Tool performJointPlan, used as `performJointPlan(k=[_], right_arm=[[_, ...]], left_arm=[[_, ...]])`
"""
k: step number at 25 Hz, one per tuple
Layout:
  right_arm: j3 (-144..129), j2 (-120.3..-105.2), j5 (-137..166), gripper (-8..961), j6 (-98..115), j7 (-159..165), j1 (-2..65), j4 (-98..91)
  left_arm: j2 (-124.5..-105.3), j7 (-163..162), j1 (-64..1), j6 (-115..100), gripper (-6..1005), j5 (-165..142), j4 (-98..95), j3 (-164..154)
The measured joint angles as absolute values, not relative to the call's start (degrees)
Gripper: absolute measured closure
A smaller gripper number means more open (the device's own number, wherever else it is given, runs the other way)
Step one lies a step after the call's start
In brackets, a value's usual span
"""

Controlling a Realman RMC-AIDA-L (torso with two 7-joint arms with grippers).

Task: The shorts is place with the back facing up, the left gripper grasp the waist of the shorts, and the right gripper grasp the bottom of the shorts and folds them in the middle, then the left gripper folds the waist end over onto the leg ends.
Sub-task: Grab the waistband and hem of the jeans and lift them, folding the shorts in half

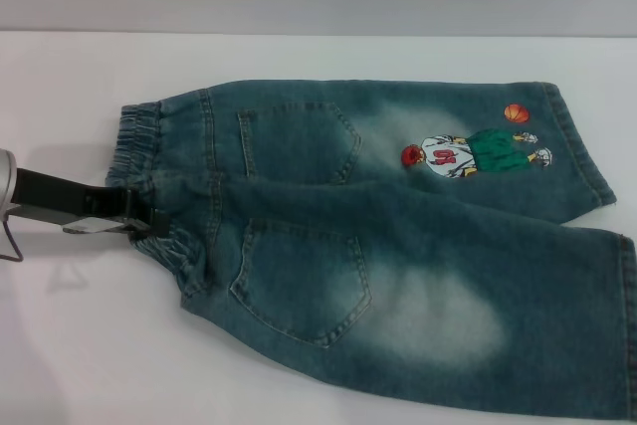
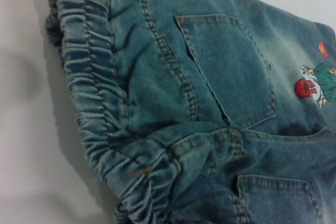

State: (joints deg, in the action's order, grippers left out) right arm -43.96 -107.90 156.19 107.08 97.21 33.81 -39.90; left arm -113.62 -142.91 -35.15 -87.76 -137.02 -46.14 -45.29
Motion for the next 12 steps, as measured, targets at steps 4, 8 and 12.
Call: performJointPlan(k=[4,8,12], right_arm=[[-43.94,-107.92,156.18,452,106.82,97.21,34.01,-39.9],[-43.98,-108.16,156.25,457,106.47,97.21,34.27,-39.87],[-44.02,-108.61,156.88,461,106.33,97.21,34.62,-39.84]], left_arm=[[-113.64,-142.91,-35.14,-87.73,958,-137.02,-46.14,-45.29],[-113.68,-142.91,-35.15,-87.71,958,-137.02,-46.14,-45.27],[-113.7,-142.91,-35.16,-87.71,958,-137.02,-46.14,-45.27]])
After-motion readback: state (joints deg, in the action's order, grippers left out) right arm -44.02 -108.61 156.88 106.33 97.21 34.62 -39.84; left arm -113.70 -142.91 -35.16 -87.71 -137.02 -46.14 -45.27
